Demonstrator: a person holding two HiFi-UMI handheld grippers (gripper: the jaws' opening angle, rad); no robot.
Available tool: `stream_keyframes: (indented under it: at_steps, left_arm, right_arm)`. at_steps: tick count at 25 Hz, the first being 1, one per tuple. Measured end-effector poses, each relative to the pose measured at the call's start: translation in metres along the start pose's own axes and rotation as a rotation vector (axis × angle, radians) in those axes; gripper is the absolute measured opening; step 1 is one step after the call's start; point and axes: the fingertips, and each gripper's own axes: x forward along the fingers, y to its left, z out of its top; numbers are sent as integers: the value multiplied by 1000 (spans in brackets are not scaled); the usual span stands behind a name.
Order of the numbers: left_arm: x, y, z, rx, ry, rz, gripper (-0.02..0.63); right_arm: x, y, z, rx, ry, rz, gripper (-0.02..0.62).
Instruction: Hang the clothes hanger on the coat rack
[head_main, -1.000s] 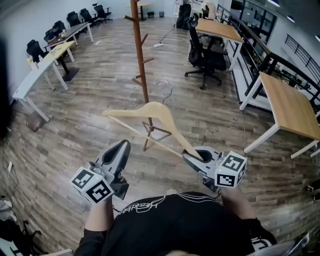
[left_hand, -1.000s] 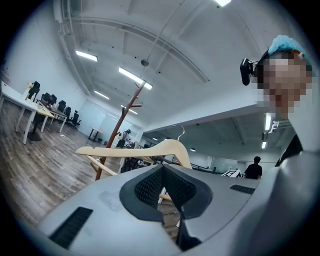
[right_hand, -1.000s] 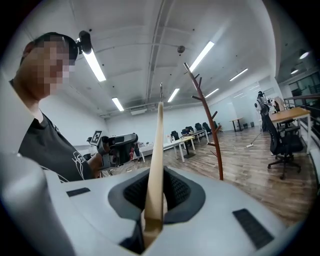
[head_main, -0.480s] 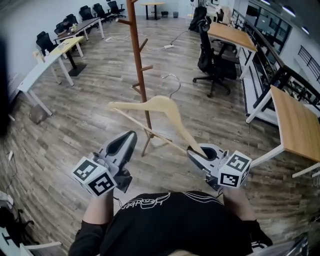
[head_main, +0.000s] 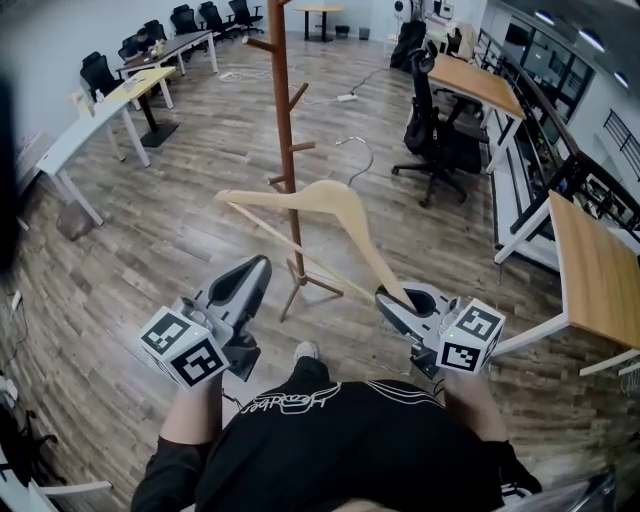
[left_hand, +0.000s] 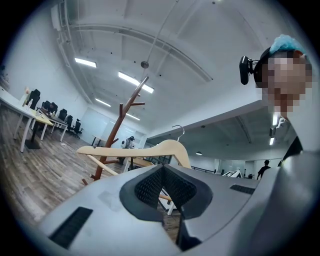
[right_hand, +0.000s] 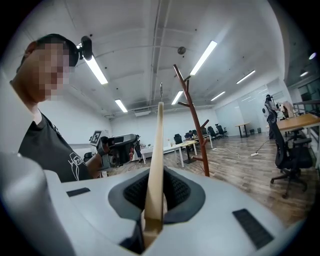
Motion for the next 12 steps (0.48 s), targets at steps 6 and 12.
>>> stream_keyframes:
  at_steps: [6, 12]
  left_arm:
    - [35, 35, 15, 4, 3, -23, 8]
    - [67, 79, 33, 0, 9, -35, 8]
  right_arm:
    - [29, -33, 21, -9, 0, -6, 63]
    - [67, -71, 43, -6, 9, -14, 63]
